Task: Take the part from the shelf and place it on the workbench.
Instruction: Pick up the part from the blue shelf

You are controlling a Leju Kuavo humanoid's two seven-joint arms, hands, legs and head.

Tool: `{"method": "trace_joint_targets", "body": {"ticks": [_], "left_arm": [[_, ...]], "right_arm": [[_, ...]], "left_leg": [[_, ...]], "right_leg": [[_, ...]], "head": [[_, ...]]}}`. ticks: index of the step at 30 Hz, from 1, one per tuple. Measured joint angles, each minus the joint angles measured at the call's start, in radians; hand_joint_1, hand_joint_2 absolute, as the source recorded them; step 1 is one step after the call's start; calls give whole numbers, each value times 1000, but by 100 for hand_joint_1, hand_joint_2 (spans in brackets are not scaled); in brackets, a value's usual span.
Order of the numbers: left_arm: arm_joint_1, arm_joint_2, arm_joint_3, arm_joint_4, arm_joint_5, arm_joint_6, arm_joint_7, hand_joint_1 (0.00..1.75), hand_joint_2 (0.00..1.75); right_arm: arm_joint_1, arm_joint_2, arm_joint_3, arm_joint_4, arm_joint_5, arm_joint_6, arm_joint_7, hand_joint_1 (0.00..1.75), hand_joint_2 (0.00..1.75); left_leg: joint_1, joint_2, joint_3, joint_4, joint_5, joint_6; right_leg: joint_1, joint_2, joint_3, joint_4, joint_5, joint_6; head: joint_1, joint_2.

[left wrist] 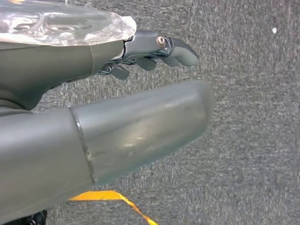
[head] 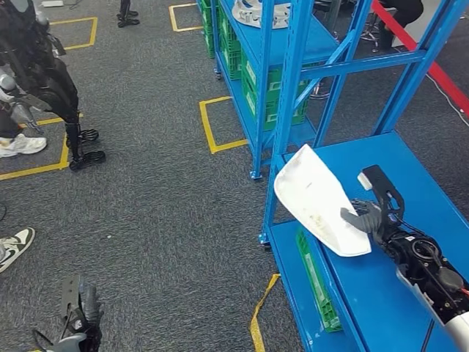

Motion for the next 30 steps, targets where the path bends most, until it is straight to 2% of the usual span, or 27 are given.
{"method": "trace_joint_targets", "body": {"ticks": [8,15,26,30], "left_arm": [[14,2,0,0,5,0,-10,0,0],[18,1,0,0,6,2,-18,0,0],[28,0,0,0,14,8,-49,0,0],[27,0,0,0,5,3,-53,0,175]], "right_arm": [[55,-32,-74,-125,35,-55,-47,175,175],[172,-59,-187,-231,118,-130,-100,175,175],[329,-93,-361,-470,260,-318,-130,175,175],[389,-97,-418,-577,371,-424,-136,175,175]], "left_leg": [[0,0,-1,0,-1,1],[0,-1,-1,0,-3,1],[0,-1,-1,0,-4,1],[0,-1,-1,0,-4,1]], "right_leg": [[0,0,-1,0,-1,1],[0,-1,0,-1,-3,0],[0,0,-1,-1,-4,0],[0,-1,-1,-1,-4,0]], "head": [[0,0],[0,0],[0,0],[0,0]]}}
